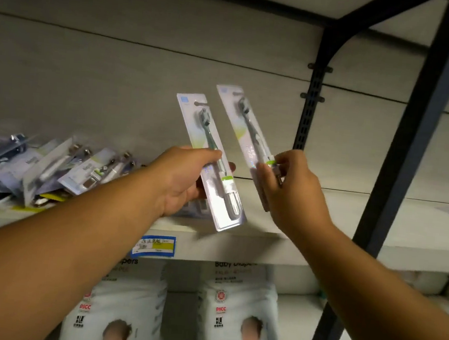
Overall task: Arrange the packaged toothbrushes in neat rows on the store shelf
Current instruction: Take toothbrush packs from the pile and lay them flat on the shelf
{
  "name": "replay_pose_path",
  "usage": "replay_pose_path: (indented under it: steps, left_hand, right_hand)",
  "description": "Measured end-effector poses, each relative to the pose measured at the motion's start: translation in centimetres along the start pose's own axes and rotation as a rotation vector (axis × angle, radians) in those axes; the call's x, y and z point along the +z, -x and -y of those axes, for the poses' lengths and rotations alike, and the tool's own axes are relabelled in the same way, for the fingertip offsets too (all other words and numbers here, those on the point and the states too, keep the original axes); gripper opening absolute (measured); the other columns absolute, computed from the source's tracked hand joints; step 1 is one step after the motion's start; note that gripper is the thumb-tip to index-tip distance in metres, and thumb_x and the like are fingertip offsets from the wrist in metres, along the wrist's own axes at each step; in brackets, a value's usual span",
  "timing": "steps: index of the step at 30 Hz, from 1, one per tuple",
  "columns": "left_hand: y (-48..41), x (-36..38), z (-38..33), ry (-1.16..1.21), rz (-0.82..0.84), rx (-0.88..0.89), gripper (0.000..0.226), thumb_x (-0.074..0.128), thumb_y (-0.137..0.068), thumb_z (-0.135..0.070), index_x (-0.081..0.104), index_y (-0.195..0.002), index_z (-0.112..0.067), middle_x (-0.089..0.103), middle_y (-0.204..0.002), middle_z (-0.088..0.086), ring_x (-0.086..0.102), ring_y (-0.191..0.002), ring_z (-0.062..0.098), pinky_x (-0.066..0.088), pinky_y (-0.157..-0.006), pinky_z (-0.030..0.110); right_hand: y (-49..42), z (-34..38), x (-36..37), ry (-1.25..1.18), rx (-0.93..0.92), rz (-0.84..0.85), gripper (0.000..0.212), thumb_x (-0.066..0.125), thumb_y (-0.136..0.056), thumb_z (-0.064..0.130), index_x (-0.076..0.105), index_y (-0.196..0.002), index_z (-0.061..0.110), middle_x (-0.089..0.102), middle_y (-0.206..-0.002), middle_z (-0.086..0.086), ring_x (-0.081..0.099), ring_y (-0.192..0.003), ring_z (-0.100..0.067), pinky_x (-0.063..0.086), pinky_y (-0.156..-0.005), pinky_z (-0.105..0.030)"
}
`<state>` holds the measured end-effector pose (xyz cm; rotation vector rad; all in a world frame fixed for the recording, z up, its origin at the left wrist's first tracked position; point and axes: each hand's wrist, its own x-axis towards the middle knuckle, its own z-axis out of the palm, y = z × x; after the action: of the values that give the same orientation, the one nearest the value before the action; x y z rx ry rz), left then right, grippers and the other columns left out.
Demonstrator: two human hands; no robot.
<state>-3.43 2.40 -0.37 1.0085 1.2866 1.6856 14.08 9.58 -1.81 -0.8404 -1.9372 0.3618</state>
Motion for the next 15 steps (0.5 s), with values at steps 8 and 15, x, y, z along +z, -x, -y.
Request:
replay_pose_path:
  steps: [8, 15]
  left_hand:
    - [3.3, 9.1, 0.8, -0.074, 0.16, 0.099, 0.025, 0.055, -0.1, -0.015, 0.064, -0.12, -0.003, 0.075, -0.107, 0.017, 0.072, -0.104, 0.034, 0.055, -0.095, 0.053]
    - [6.9, 22.9, 2.2, -0.062, 0.341, 0.169, 0.024, 0.058, -0.099, -0.019, 0.065, -0.116, -0.003, 0.076, -0.107, 0.015, 0.073, -0.1, 0.032, 0.061, -0.085, 0.043]
  right_hand:
    - [4.2, -3.8, -7.8, -0.296, -0.037, -0.166, 0.059, 0.064, -0.096, 0.035, 0.035, -0.147, 0.033, 0.065, -0.109, 0.015, 0.071, -0.089, -0.001, 0.062, -0.07, -0.024]
    - [8.4, -10.2, -20.0, -0.471, 0.102, -0.202, 0.029, 0.064, -0.097, 0.023, 0.057, -0.124, 0.031, 0.073, -0.107, 0.002, 0.075, -0.089, -0.01, 0.063, -0.071, -0.03]
